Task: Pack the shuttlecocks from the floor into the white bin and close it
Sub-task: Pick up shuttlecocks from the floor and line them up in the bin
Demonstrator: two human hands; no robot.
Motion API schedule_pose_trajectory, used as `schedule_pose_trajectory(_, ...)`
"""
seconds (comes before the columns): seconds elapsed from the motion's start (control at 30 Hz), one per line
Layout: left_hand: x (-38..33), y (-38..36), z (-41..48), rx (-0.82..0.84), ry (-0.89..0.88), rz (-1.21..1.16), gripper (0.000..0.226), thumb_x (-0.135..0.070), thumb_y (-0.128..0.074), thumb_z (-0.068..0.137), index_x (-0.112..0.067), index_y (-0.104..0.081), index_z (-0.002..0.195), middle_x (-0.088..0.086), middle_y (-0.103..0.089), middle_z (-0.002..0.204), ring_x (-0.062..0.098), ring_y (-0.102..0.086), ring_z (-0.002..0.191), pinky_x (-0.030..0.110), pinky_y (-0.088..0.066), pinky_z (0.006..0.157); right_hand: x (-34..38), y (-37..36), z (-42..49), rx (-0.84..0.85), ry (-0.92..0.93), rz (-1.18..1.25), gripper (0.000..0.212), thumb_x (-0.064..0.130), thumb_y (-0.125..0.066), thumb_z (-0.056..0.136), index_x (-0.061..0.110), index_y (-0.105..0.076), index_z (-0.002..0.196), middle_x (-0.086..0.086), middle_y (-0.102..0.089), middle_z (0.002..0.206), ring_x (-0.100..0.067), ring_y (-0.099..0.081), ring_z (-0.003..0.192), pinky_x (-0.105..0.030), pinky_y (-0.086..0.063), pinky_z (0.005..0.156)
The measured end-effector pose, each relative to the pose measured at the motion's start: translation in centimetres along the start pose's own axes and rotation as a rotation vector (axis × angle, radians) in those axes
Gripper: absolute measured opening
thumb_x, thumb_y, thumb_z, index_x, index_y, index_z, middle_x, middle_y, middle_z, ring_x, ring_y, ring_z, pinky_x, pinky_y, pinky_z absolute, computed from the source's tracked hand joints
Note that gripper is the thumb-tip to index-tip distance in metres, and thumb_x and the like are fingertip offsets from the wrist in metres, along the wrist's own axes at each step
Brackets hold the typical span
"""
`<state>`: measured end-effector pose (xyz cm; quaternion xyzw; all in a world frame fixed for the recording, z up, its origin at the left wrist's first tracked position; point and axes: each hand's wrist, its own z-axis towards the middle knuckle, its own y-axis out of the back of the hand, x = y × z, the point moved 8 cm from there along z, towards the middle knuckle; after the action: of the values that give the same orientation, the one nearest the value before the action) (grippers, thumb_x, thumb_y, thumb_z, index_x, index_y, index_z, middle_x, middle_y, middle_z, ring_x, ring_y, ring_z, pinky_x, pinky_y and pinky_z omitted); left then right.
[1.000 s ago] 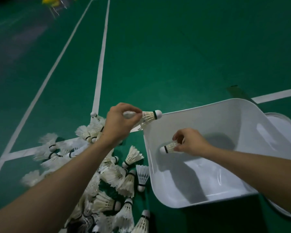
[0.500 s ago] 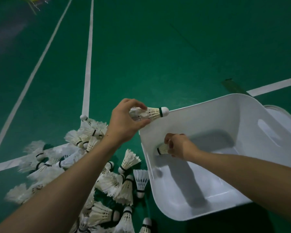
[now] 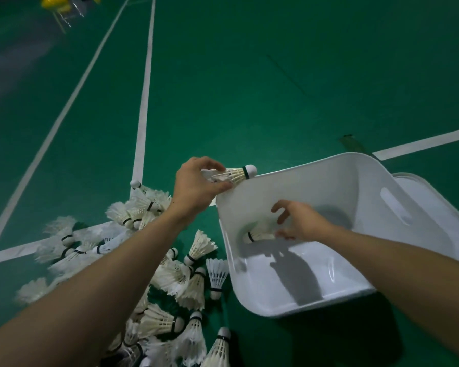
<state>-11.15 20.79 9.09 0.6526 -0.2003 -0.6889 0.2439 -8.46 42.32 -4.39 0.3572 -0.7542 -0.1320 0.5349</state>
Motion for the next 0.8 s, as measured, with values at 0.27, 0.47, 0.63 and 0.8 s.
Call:
schedule_pose_trajectory(0.27,-2.9,-0.6,-1.4,0.004,0.0,-0.071,0.033,-0.016,-0.086,0.062,-0.028,-0.067,0.087,0.004,-0.062,0.11,0.021,-0.064,0.094,0.04,-0.056,0.086,5.8,4.7,-3.1,-0.124,0.12,0.857,0.039,0.009,-0.075,0.078,0.001,-0.06,0.112,-0.017,-0.07,0.1,-0.028,-0.07,0.084,-0.038,-0.059,0.079)
schedule_pose_trajectory(0.47,-4.1,-4.0,-1.1,0.021,-0.012,-0.102,0.033,-0.018,-0.085,0.067,-0.021,-0.067,0.095,0.002,-0.064,0.106,0.017,-0.065,0.089,0.037,-0.057,0.081,6.3,4.2,-2.0,-0.228,0.076,1.235,0.019,0.002,-0.067,0.084,0.004,-0.061,0.102,-0.011,-0.068,0.102,-0.024,-0.067,0.089,-0.033,-0.056,0.078)
schedule_pose_trajectory(0.63,-4.6,-6.6,-0.3,0.107,-0.081,-0.024,0.04,-0.007,-0.082,0.068,-0.027,-0.066,0.099,-0.001,-0.062,0.11,0.017,-0.064,0.094,0.04,-0.055,0.086,4.4,5.2,-0.9,-0.28,0.055,1.281,0.013,0.01,-0.064,0.09,0.013,-0.057,0.1,-0.004,-0.067,0.104,-0.021,-0.065,0.098,-0.036,-0.053,0.084)
schedule_pose_trajectory(0.8,-5.2,-6.4,0.5,0.1,-0.221,0.286,0.043,-0.01,-0.079,0.072,-0.017,-0.063,0.112,-0.004,-0.054,0.11,0.012,-0.053,0.095,0.029,-0.048,0.092,2.6,8.8,-1.5,-0.386,0.086,1.127,0.015,0.015,-0.069,0.086,0.019,-0.054,0.09,-0.008,-0.063,0.09,-0.024,-0.06,0.078,-0.033,-0.05,0.062)
